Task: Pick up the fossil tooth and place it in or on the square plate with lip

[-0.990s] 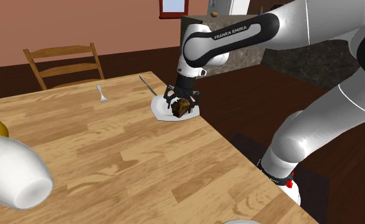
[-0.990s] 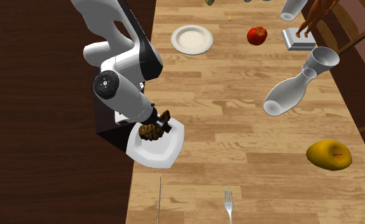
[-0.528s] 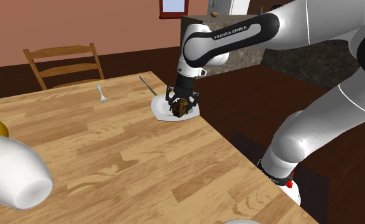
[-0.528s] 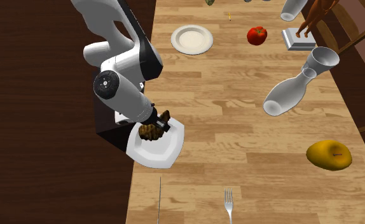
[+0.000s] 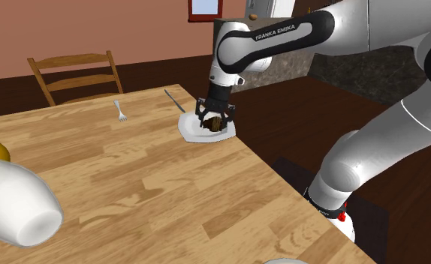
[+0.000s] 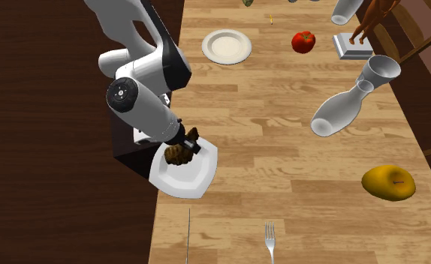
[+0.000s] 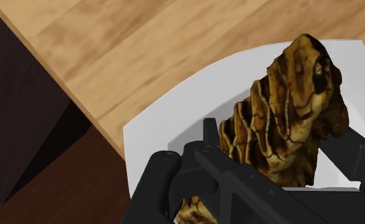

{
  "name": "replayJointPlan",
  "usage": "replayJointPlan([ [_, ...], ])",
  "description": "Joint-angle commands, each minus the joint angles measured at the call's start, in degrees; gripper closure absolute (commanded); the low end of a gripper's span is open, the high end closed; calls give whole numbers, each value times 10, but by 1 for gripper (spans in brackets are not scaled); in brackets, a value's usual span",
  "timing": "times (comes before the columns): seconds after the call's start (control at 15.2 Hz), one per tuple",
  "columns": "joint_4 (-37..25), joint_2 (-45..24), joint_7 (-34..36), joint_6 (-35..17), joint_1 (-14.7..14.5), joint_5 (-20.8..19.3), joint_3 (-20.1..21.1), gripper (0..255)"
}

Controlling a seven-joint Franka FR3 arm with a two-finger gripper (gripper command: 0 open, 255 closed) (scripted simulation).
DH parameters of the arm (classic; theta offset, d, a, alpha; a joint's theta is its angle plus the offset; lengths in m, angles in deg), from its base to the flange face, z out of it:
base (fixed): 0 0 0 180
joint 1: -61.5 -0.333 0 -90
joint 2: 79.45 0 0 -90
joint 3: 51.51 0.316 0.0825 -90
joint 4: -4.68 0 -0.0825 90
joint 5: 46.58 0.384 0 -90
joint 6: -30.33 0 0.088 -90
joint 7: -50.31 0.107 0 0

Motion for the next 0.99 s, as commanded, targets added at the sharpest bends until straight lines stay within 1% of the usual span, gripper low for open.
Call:
replayJointPlan([
  [0.0, -11, 4, 3, 15, 1, -2, -2, 255],
  [0.73, -82, 19, 24, 99, 5, -15, -11, 255],
  [0.79, -82, 20, 24, 99, 5, -15, -12, 255],
  [0.92, -123, -24, 20, 99, 13, -26, -14, 255],
])
